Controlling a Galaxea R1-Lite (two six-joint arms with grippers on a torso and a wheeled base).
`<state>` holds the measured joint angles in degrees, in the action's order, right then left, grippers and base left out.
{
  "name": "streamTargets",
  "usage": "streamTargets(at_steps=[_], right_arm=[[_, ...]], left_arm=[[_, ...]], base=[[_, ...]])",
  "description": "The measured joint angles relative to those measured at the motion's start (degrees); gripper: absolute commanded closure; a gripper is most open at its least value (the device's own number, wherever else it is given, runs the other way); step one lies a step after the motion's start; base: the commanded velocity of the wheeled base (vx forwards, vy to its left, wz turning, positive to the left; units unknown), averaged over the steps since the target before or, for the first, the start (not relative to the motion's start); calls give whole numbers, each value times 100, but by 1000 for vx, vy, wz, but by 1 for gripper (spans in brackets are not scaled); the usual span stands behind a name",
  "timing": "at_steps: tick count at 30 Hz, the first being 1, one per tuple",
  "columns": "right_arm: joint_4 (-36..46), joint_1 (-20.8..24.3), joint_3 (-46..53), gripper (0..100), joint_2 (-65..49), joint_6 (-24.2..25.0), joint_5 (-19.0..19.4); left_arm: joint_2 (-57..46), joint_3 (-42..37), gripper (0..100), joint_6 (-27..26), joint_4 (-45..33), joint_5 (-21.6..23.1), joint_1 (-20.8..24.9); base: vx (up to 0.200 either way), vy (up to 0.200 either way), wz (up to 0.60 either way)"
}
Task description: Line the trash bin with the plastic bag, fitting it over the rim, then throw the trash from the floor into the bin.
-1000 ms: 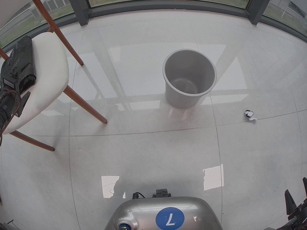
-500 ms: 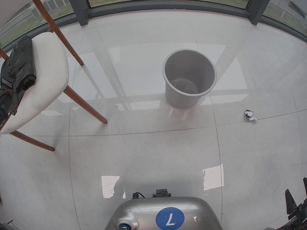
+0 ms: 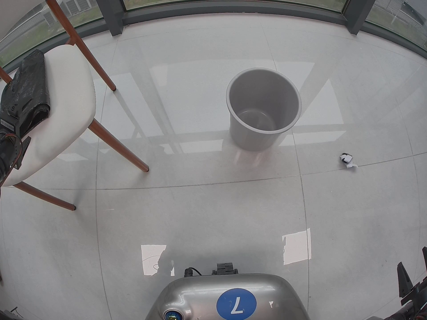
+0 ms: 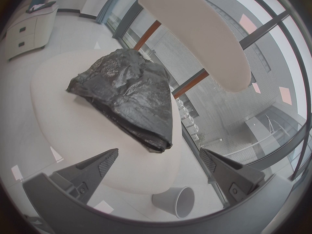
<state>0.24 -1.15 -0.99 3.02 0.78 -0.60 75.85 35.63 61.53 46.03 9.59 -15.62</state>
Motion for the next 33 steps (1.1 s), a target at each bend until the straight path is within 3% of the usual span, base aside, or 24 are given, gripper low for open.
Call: streamTargets(at_steps=[10, 33], right_arm=[[-2, 22, 0, 0, -16, 4, -2], [-15, 40, 0, 0, -20, 20, -6]], left_arm=[[-80, -61, 0, -38, 13, 446, 2], [-914, -433, 0, 24, -2, 571, 422]], base=[[0, 0, 0], [0, 26, 0]])
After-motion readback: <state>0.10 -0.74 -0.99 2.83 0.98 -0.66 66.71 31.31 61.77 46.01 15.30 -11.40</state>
